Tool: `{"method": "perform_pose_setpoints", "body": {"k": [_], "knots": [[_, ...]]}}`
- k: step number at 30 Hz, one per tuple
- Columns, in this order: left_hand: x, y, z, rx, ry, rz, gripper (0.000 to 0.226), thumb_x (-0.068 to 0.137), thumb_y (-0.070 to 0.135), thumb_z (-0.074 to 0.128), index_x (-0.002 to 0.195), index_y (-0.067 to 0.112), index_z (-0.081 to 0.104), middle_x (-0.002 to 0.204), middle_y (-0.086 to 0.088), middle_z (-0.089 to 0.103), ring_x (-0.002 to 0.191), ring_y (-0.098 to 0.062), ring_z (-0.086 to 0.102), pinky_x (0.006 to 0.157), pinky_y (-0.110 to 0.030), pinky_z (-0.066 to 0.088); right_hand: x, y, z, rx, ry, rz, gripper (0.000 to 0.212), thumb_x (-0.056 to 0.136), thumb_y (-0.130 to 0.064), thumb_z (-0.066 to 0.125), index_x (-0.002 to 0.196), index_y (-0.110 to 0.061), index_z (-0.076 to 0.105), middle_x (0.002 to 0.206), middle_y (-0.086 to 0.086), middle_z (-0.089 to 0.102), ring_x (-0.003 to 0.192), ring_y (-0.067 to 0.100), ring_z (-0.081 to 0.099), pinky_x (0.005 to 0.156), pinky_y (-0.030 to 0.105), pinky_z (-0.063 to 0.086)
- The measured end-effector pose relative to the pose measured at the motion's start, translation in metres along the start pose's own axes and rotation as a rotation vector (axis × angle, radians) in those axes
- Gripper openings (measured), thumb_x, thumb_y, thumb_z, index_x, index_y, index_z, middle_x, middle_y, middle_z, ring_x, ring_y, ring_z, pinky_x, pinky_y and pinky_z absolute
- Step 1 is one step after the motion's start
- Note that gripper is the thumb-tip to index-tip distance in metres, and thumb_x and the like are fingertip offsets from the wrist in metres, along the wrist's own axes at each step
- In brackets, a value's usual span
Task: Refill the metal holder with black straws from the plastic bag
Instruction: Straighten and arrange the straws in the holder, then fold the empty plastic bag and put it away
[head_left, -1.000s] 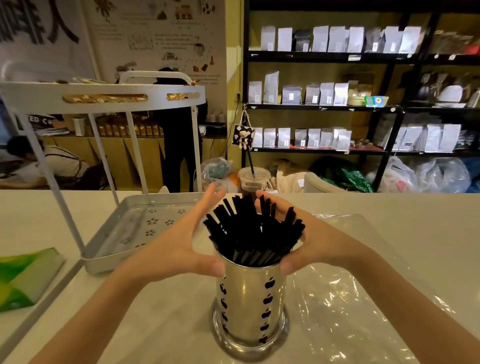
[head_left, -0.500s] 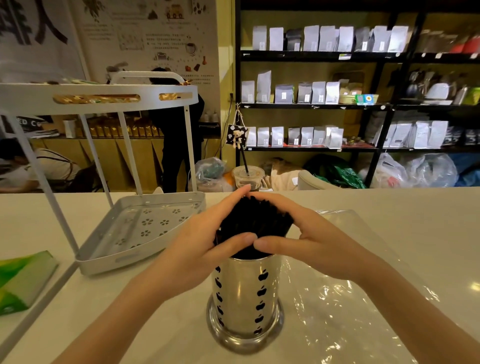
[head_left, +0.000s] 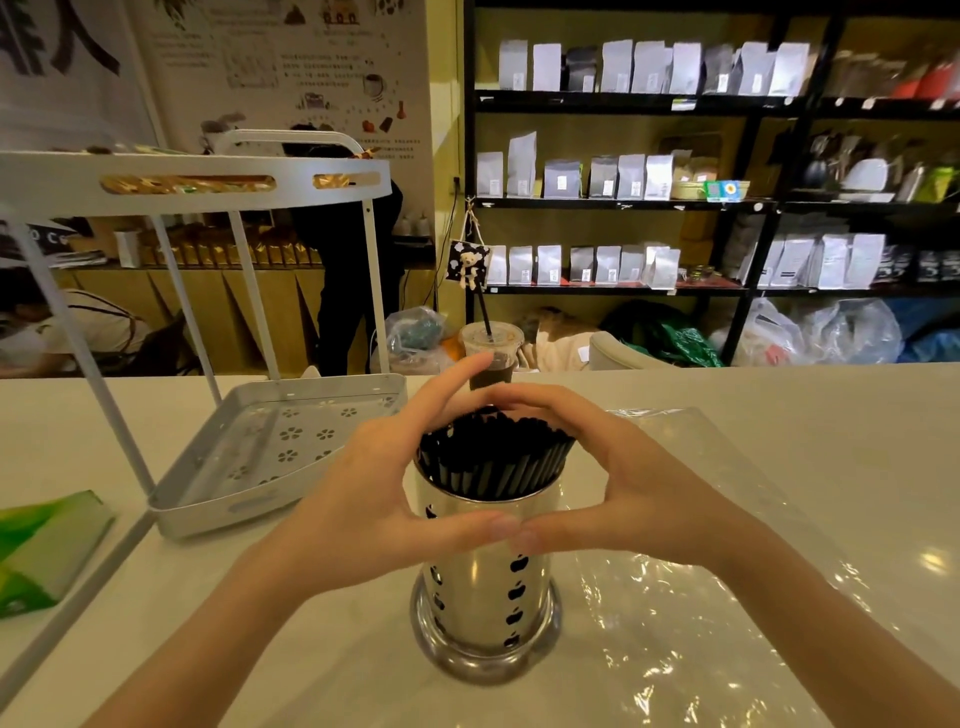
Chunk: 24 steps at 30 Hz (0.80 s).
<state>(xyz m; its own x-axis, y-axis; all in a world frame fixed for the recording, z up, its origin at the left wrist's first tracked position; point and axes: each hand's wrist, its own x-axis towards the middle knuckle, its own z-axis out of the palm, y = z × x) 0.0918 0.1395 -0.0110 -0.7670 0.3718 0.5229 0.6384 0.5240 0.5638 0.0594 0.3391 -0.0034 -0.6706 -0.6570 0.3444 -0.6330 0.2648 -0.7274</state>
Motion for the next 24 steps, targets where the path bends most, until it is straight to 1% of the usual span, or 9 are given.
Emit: {"method": "perform_pose_setpoints", "body": {"k": [3,6,10,13,16,19,21,22,24], "knots": [[0.003,0.009,0.000,0.143,0.067,0.060,0.089,0.065,0.061,0.063,0.139,0.035,0.022,0.142,0.023,0.039,0.131,0.005,0.034,0.108,-0.020,0.030,-0.002,0.002,-0.005,0.018,0.012,0.040,0.080,0.063,-0.025,0.082,0.127,-0.045,0.038,0.126,-0.032,0.052,0.122,-0.010,0.044,0.107,0.024,0.035],[0.010,0.030,0.008,0.308,0.234,0.225,0.071,0.075,0.046,0.060,0.135,0.021,0.033,0.142,0.006,0.040,0.133,-0.007,0.036,0.108,-0.029,0.034,-0.011,0.001,-0.017,-0.003,0.038,0.052,0.078,0.063,-0.033,0.081,0.129,-0.042,0.041,0.127,-0.023,0.057,0.126,-0.004,0.044,0.112,0.041,0.031],[0.021,0.058,0.046,0.308,0.393,0.522,0.030,0.085,0.011,0.053,0.114,0.008,0.059,0.119,-0.006,0.061,0.114,-0.018,0.056,0.093,-0.037,0.048,-0.024,0.009,-0.040,-0.117,0.187,0.060,0.051,0.071,-0.044,0.064,0.120,-0.038,0.052,0.124,-0.016,0.060,0.119,0.004,0.052,0.106,0.039,0.038],[0.026,0.059,0.101,0.368,0.312,0.573,0.025,0.084,0.004,0.051,0.103,0.009,0.067,0.110,-0.007,0.069,0.101,-0.020,0.063,0.082,-0.033,0.051,-0.040,0.033,-0.057,-0.205,0.353,0.136,0.029,0.081,-0.036,0.059,0.109,-0.033,0.062,0.115,-0.015,0.064,0.113,0.006,0.056,0.102,0.035,0.041],[0.031,0.035,0.154,0.403,0.105,0.356,0.041,0.069,0.005,0.069,0.109,0.012,0.062,0.114,-0.006,0.067,0.102,-0.019,0.064,0.078,-0.029,0.055,-0.060,0.064,-0.066,-0.293,0.465,0.259,0.017,0.087,-0.021,0.060,0.101,-0.030,0.066,0.106,-0.013,0.066,0.105,0.006,0.059,0.096,0.029,0.043],[0.039,0.016,0.178,0.538,-0.080,0.026,0.056,0.060,0.026,0.081,0.110,0.012,0.062,0.119,-0.009,0.065,0.108,-0.020,0.063,0.083,-0.026,0.052,-0.082,0.101,-0.070,-0.377,0.555,0.407,0.018,0.087,-0.018,0.060,0.104,-0.022,0.066,0.107,-0.003,0.068,0.102,0.012,0.060,0.084,0.017,0.041],[0.044,0.007,0.185,0.583,-0.249,-0.245,0.065,0.084,0.033,0.059,0.135,0.002,0.034,0.148,-0.025,0.026,0.138,-0.034,0.026,0.108,-0.035,0.031,-0.094,0.127,-0.069,-0.496,0.554,0.564,0.028,0.088,-0.023,0.059,0.115,-0.016,0.061,0.117,0.004,0.065,0.113,0.020,0.056,0.087,0.023,0.041],[0.045,0.003,0.188,0.577,-0.327,-0.386,0.065,0.093,0.033,0.041,0.142,0.003,0.011,0.152,-0.027,-0.001,0.142,-0.038,0.000,0.114,-0.042,0.015,-0.099,0.138,-0.067,-0.579,0.520,0.668,0.036,0.089,-0.027,0.057,0.122,-0.014,0.056,0.125,0.007,0.060,0.121,0.023,0.049,0.093,0.030,0.040],[0.047,-0.003,0.194,0.608,-0.443,-0.600,0.065,0.096,0.036,0.027,0.143,0.007,-0.009,0.149,-0.027,-0.020,0.139,-0.040,-0.017,0.114,-0.047,0.005,-0.108,0.158,-0.063,-0.739,0.432,0.840,0.052,0.088,-0.039,0.054,0.129,-0.008,0.046,0.136,0.010,0.050,0.130,0.027,0.036,0.100,0.038,0.033]]}}
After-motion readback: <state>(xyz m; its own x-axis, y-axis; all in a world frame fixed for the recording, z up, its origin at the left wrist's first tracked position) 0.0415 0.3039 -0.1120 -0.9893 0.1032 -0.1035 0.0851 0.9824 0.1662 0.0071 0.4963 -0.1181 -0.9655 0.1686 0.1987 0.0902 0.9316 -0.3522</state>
